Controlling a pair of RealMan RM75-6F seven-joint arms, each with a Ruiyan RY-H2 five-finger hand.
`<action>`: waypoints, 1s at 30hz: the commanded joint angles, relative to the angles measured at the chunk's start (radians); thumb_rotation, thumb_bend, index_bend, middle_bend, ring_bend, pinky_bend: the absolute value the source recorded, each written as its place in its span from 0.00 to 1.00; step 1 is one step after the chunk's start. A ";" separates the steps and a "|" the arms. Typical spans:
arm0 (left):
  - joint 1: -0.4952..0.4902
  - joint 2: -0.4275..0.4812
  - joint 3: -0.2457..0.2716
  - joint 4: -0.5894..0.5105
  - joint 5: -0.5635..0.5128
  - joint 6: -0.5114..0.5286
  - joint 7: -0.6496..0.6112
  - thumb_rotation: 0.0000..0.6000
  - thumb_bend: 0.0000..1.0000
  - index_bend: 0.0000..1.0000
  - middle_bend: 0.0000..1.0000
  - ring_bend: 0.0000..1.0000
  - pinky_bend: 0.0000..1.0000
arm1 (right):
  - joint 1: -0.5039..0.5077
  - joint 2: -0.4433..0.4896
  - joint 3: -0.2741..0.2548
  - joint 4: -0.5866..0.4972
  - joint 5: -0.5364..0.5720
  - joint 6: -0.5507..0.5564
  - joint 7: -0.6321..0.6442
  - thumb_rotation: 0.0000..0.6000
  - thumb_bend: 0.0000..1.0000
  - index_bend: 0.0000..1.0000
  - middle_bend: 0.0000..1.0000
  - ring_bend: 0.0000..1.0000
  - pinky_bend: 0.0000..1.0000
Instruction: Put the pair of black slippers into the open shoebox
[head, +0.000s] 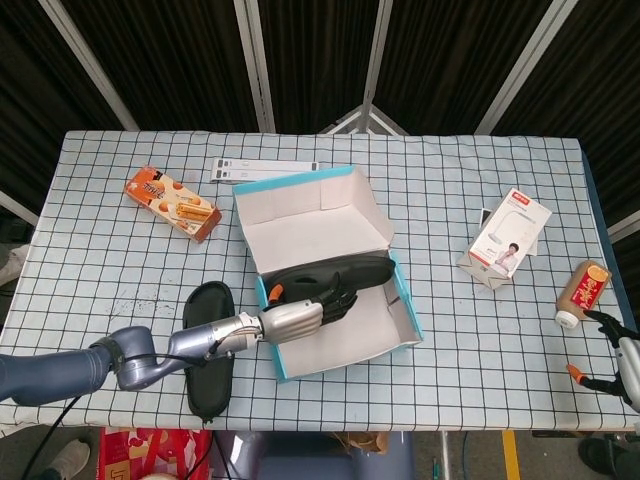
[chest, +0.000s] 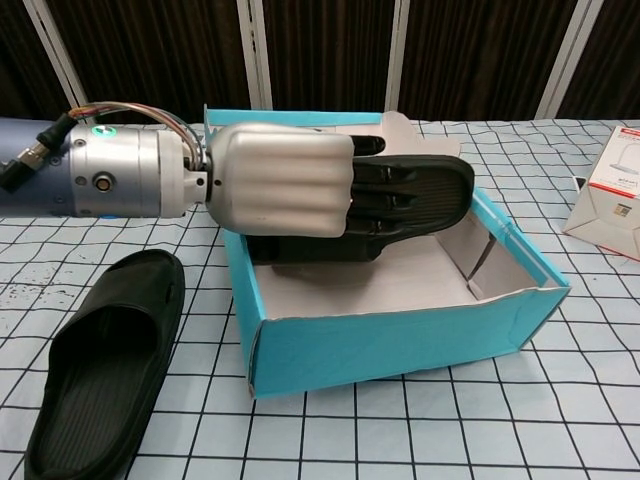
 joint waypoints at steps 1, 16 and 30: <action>0.004 0.012 0.017 -0.008 0.002 0.003 -0.030 1.00 0.00 0.00 0.01 0.00 0.20 | 0.001 0.000 -0.001 -0.002 0.001 -0.003 -0.003 1.00 0.23 0.20 0.20 0.25 0.21; 0.064 -0.020 0.021 -0.010 -0.122 0.058 -0.223 1.00 0.05 0.00 0.02 0.00 0.20 | 0.005 -0.001 0.000 -0.006 0.010 -0.011 -0.018 1.00 0.23 0.21 0.20 0.25 0.21; 0.062 0.047 0.013 -0.143 -0.221 -0.045 -0.009 0.90 0.18 0.00 0.02 0.00 0.20 | 0.008 0.000 -0.002 -0.007 0.008 -0.017 -0.013 1.00 0.23 0.21 0.20 0.25 0.21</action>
